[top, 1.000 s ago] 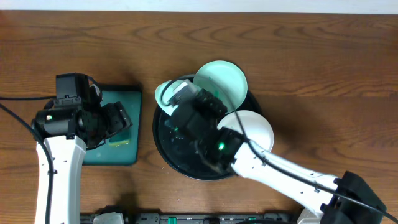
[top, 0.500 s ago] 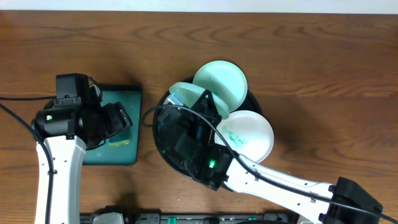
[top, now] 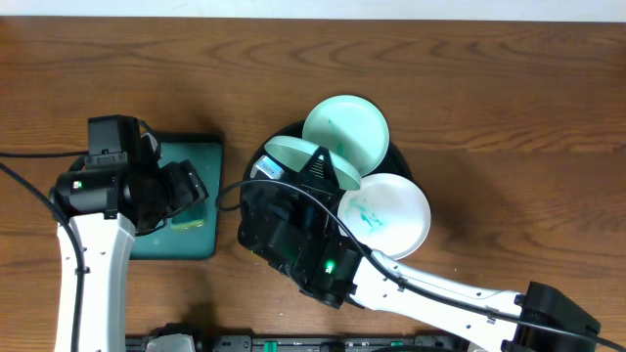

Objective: Clean dirty plates on tray and stack at the side
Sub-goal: 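Lift the held green plate with the right gripper toward the right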

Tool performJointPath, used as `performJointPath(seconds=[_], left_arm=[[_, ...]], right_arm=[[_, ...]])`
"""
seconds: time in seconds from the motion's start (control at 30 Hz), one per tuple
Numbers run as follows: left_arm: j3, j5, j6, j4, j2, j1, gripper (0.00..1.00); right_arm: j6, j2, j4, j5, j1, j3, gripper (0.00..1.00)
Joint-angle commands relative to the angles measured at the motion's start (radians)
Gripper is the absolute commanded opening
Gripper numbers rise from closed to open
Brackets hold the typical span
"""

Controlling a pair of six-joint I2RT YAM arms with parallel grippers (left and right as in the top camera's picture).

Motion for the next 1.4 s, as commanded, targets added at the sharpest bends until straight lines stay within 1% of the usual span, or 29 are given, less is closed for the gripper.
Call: performJointPath(seconds=[0.0,0.3,0.43,0.5,0.57,0.63,0.67,0.73,0.8,0.87,0.93,1.07,1.13,1.2,1.27,1.3,1.37], left_arm=[[-0.012,0.009,-0.004,-0.003,0.001,-0.001,0.8],[-0.012,0.009,-0.004,-0.003,0.001,-0.001,0.8],[-0.012,0.009,-0.004,-0.003,0.001,-0.001,0.8],[-0.012,0.009,-0.004,-0.003,0.001,-0.001,0.8],[-0.012,0.009,-0.004,-0.003,0.001,-0.001,0.8],[-0.012,0.009,-0.004,-0.003,0.001,-0.001,0.8],[-0.012,0.009,-0.004,-0.003,0.001,-0.001,0.8],[-0.012,0.009,-0.004,-0.003,0.001,-0.001,0.8],[-0.012,0.009,-0.004,-0.003,0.001,-0.001,0.8],[-0.012,0.009,-0.004,-0.003,0.001,-0.001,0.8],[-0.012,0.009,-0.004,-0.003,0.001,-0.001,0.8],[-0.012,0.009,-0.004,-0.003,0.001,-0.001,0.8],[-0.012,0.009,-0.004,-0.003,0.001,-0.001,0.8],[-0.012,0.009,-0.004,-0.003,0.001,-0.001,0.8],[-0.012,0.009,-0.004,-0.003,0.001,-0.001,0.8],[-0.012,0.009,-0.004,-0.003,0.001,-0.001,0.8],[-0.012,0.009,-0.004,-0.003,0.001,-0.001,0.8]], right_arm=[[-0.006,-0.013,0.003,0.039,0.004,0.003,0.01],[0.0,-0.013,0.002,0.016,0.004,0.003,0.01],[0.064,-0.013,-0.01,-0.06,-0.001,0.003,0.01],[0.169,-0.013,-0.038,-0.124,-0.013,0.003,0.01],[0.36,-0.013,-0.092,-0.214,-0.04,0.003,0.01],[0.613,-0.013,-0.186,-0.361,-0.09,0.003,0.01],[0.706,-0.013,-0.22,-0.419,-0.115,0.003,0.01],[0.952,-0.013,-0.304,-0.585,-0.194,0.003,0.01],[1.097,-0.016,-0.357,-0.743,-0.272,0.003,0.01],[1.192,-0.023,-0.386,-0.941,-0.375,0.003,0.01],[1.194,-0.039,-0.378,-1.146,-0.477,0.003,0.01],[1.14,-0.098,-0.345,-1.545,-0.686,0.004,0.01],[1.173,-0.128,-0.346,-1.63,-0.785,0.004,0.01],[1.228,-0.148,-0.361,-1.657,-0.897,0.004,0.02],[1.236,-0.15,-0.383,-1.668,-1.009,0.004,0.02],[1.237,-0.143,-0.415,-1.668,-1.119,0.004,0.01],[1.233,-0.131,-0.451,-1.668,-1.228,0.004,0.02]])
